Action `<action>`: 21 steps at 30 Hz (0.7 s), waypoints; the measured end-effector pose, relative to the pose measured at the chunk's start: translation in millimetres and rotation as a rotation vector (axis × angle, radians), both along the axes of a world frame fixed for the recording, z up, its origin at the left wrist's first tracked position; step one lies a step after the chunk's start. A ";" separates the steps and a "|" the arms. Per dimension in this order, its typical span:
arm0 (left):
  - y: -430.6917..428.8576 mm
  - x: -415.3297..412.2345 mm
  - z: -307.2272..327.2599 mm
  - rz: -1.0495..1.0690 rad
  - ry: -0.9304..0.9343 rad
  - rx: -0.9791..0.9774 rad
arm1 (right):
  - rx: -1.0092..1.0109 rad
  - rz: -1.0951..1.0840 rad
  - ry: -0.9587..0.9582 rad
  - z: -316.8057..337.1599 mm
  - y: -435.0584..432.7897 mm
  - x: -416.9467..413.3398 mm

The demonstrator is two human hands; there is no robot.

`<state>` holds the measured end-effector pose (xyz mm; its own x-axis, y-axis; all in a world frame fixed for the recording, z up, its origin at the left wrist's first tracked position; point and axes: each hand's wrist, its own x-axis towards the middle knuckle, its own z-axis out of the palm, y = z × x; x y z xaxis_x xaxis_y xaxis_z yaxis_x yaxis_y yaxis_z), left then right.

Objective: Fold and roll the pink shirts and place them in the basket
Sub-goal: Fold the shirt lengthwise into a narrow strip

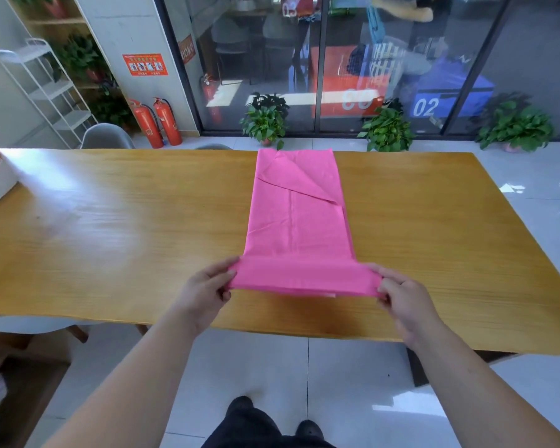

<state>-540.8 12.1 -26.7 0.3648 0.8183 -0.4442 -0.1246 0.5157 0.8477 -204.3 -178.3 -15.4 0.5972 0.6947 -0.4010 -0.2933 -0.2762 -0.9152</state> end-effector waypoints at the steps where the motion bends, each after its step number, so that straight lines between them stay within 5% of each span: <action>1: 4.5 0.1 13.0 0.009 -0.099 0.029 | 0.084 -0.040 0.044 11.5 1.9 1.1; 3: 4.7 -5.1 18.6 -0.017 -0.098 0.107 | 0.131 -0.048 0.054 12.9 -1.7 0.8; 5: -8.0 -16.4 -3.6 -0.066 0.130 0.142 | 0.006 0.016 -0.035 -12.6 -16.5 -6.8; 8: -46.4 -42.6 -59.8 -0.199 0.410 0.077 | -0.244 0.205 -0.126 -66.3 -54.7 -30.0; 11: -72.5 -61.8 -85.3 -0.305 0.499 -0.020 | -0.324 0.280 -0.044 -82.6 -81.7 -48.4; 15: -54.7 -58.4 -74.2 -0.285 0.354 -0.031 | -0.285 0.272 -0.079 -62.3 -72.2 -41.2; 19: -26.9 -52.6 -17.4 -0.155 -0.082 0.008 | -0.060 0.125 -0.073 -18.9 -48.8 -29.9; 21: -25.5 -56.8 0.2 -0.161 -0.149 0.061 | 0.053 0.044 -0.013 -4.3 -49.8 -32.3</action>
<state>-597.6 -13.4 -26.5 0.5509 0.7678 -0.3271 -0.1710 0.4875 0.8562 -236.7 -228.1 -19.8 0.5700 0.7406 -0.3559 -0.2702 -0.2401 -0.9324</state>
